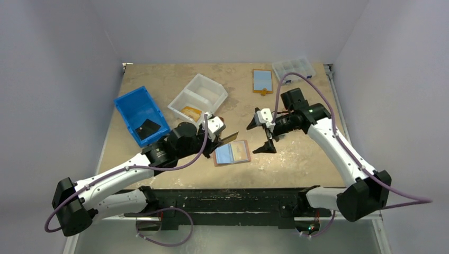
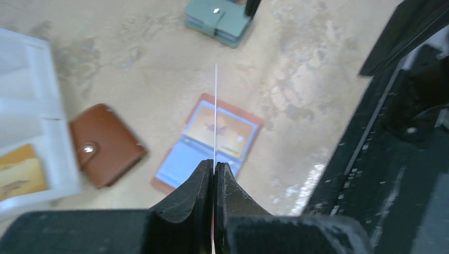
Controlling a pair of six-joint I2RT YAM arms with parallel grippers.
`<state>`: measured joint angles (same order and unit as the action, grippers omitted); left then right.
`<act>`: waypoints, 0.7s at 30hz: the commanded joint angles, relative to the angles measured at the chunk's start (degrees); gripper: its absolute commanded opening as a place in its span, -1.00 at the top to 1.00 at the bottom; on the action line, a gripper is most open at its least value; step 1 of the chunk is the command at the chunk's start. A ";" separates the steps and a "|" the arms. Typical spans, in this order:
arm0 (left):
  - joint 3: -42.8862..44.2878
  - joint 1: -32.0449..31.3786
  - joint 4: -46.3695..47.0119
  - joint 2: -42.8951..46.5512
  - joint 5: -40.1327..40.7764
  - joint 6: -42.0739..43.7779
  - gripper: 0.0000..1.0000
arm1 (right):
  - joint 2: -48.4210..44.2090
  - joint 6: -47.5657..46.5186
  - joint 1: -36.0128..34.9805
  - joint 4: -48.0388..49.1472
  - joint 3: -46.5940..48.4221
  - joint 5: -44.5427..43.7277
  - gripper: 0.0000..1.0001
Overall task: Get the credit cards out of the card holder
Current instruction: Pick up the credit card from the card holder.
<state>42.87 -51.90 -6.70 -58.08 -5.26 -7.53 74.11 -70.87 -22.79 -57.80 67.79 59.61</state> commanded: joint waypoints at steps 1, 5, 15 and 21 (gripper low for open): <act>2.69 -0.33 -2.52 2.25 7.17 15.98 1.00 | -4.48 11.34 2.95 4.07 1.91 2.24 -0.98; 1.72 -0.40 1.48 4.51 6.99 25.57 1.00 | -5.35 22.45 4.65 9.84 0.86 6.25 -0.98; 0.86 -1.09 1.42 4.14 0.28 44.95 1.00 | 3.82 24.72 5.08 10.59 3.20 12.95 -0.97; 0.39 -1.80 0.52 3.60 -0.53 49.82 1.00 | 8.18 48.89 6.26 24.25 -2.00 22.36 -0.90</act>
<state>43.38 -52.90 -7.14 -54.76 -4.34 35.51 82.06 -41.23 -17.52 -45.58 68.53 74.26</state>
